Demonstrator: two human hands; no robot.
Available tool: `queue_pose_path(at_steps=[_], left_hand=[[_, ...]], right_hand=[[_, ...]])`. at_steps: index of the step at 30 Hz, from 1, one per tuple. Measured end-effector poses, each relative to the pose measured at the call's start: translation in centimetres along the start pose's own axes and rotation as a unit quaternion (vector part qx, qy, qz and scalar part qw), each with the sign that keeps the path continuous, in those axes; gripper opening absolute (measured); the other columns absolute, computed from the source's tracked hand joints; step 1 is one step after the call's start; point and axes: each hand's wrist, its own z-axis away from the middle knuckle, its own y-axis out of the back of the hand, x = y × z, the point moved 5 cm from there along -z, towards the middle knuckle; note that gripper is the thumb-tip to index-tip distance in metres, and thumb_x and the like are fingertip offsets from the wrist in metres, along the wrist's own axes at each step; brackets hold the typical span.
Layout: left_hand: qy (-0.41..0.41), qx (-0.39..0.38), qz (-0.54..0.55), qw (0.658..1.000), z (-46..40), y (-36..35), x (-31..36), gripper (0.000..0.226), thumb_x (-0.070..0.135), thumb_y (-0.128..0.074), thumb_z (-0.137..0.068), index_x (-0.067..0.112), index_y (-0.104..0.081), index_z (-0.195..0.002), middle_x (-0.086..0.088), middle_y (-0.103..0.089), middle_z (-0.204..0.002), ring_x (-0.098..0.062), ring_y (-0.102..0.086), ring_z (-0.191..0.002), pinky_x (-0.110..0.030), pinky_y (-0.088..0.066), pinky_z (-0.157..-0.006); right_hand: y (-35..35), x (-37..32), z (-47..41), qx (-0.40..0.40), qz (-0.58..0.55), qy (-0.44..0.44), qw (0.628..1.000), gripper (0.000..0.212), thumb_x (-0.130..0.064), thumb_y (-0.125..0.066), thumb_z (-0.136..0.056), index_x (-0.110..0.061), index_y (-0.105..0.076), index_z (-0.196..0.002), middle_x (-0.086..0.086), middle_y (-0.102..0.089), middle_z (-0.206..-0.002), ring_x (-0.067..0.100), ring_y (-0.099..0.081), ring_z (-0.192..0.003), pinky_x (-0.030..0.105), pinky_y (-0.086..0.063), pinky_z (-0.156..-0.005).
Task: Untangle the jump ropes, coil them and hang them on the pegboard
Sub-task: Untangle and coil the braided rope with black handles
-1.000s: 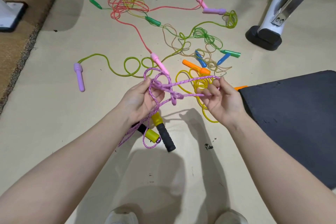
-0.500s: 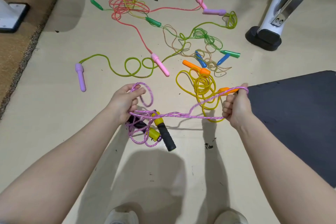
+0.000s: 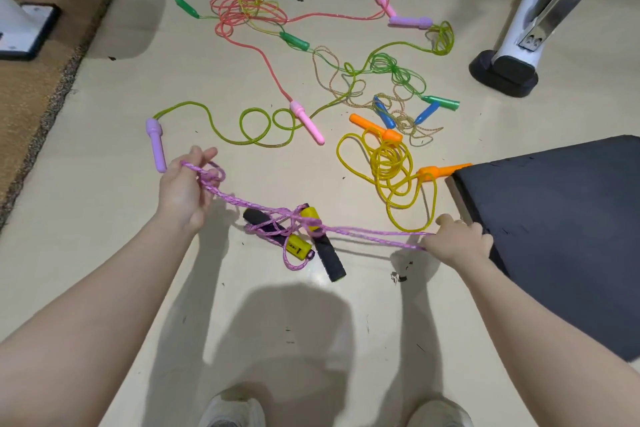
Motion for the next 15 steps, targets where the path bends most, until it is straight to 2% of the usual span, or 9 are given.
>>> queue_pose_path(at_steps=[2,4,5,6,7,8,10,13,15], left_hand=[[0.029,-0.039,0.025,0.998,0.6,-1.9,-0.2,0.020,0.011,-0.040,-0.100,0.013,-0.042,-0.080,-0.003,-0.054,-0.074,-0.007,-0.041,-0.038,-0.017,-0.042,-0.044],[0.059,-0.085,0.052,0.993,1.5,-4.3,-0.5,0.026,0.006,-0.036,-0.099,0.012,-0.038,-0.074,0.001,-0.044,-0.052,-0.008,-0.038,-0.037,-0.017,-0.042,-0.042],[0.073,-0.105,0.064,0.990,1.9,-5.4,-0.7,0.028,0.005,-0.034,-0.099,0.012,-0.038,-0.073,0.002,-0.038,-0.045,-0.009,-0.037,-0.036,-0.017,-0.041,-0.041],[0.084,-0.121,0.072,0.986,2.5,-6.4,-0.8,0.026,0.004,-0.033,-0.099,0.011,-0.042,-0.075,0.002,-0.034,-0.041,-0.011,-0.039,-0.039,-0.016,-0.040,-0.041],[0.091,-0.135,0.071,0.984,3.1,-7.3,-0.8,0.023,0.003,-0.033,-0.098,0.010,-0.048,-0.082,0.002,-0.033,-0.040,-0.014,-0.042,-0.045,-0.016,-0.040,-0.042],[0.096,-0.151,0.070,0.981,3.8,-8.2,-0.6,0.021,0.003,-0.034,-0.097,0.009,-0.052,-0.090,0.001,-0.033,-0.040,-0.018,-0.043,-0.053,-0.016,-0.040,-0.043],[0.103,-0.169,0.073,0.977,4.8,-9.3,0.0,0.020,0.003,-0.035,-0.096,0.006,-0.055,-0.094,0.001,-0.033,-0.042,-0.017,-0.039,-0.056,-0.015,-0.037,-0.044],[0.115,-0.141,0.100,0.978,5.1,-9.2,1.5,0.021,0.003,-0.033,-0.095,0.007,-0.053,-0.088,0.002,-0.033,-0.044,-0.011,-0.035,-0.042,-0.015,-0.032,-0.044],[0.100,-0.103,0.080,0.986,4.7,-8.2,2.2,0.028,0.002,-0.034,-0.095,0.010,-0.056,-0.078,0.000,-0.036,-0.048,-0.012,-0.036,-0.045,-0.019,-0.031,-0.046]], right_hand=[[0.0,-1.9,0.5,0.018,0.024,0.013,0.999,0.049,-0.040,-0.047,-0.086,-0.016,-0.040,-0.129,0.010,-0.045,-0.134,0.031,-0.031,-0.129,0.040,-0.026,-0.099],[0.8,-5.3,1.3,0.068,-0.025,0.097,0.993,0.051,-0.036,-0.047,-0.090,-0.016,-0.037,-0.136,0.011,-0.041,-0.140,0.030,-0.031,-0.132,0.039,-0.026,-0.103],[1.0,-7.5,1.9,0.073,-0.102,0.164,0.978,0.051,-0.030,-0.047,-0.092,-0.015,-0.035,-0.139,0.010,-0.038,-0.144,0.029,-0.030,-0.134,0.035,-0.025,-0.105],[1.2,-9.9,2.8,0.042,-0.207,0.237,0.948,0.050,-0.021,-0.049,-0.092,-0.015,-0.036,-0.140,0.009,-0.037,-0.146,0.026,-0.030,-0.135,0.031,-0.024,-0.107],[1.2,-12.2,4.0,-0.029,-0.305,0.295,0.905,0.050,-0.013,-0.050,-0.091,-0.016,-0.038,-0.139,0.006,-0.040,-0.144,0.023,-0.034,-0.134,0.029,-0.024,-0.108],[1.0,-14.3,5.3,-0.105,-0.357,0.338,0.864,0.049,-0.011,-0.051,-0.089,-0.021,-0.042,-0.137,0.003,-0.046,-0.139,0.020,-0.041,-0.128,0.030,-0.029,-0.108],[0.1,-17.2,7.2,-0.187,-0.337,0.390,0.836,0.041,-0.019,-0.058,-0.086,-0.026,-0.050,-0.125,-0.004,-0.060,-0.116,0.013,-0.055,-0.106,0.029,-0.041,-0.096],[-1.2,-18.0,7.1,-0.144,-0.263,0.413,0.860,0.012,-0.022,-0.056,-0.090,-0.012,-0.058,-0.097,0.001,-0.061,-0.073,0.017,-0.056,-0.071,0.030,-0.046,-0.076],[-1.7,-16.6,6.1,-0.158,-0.333,0.364,0.856,0.024,-0.020,-0.049,-0.096,-0.009,-0.056,-0.076,0.001,-0.054,-0.056,0.017,-0.051,-0.056,0.031,-0.046,-0.064]])
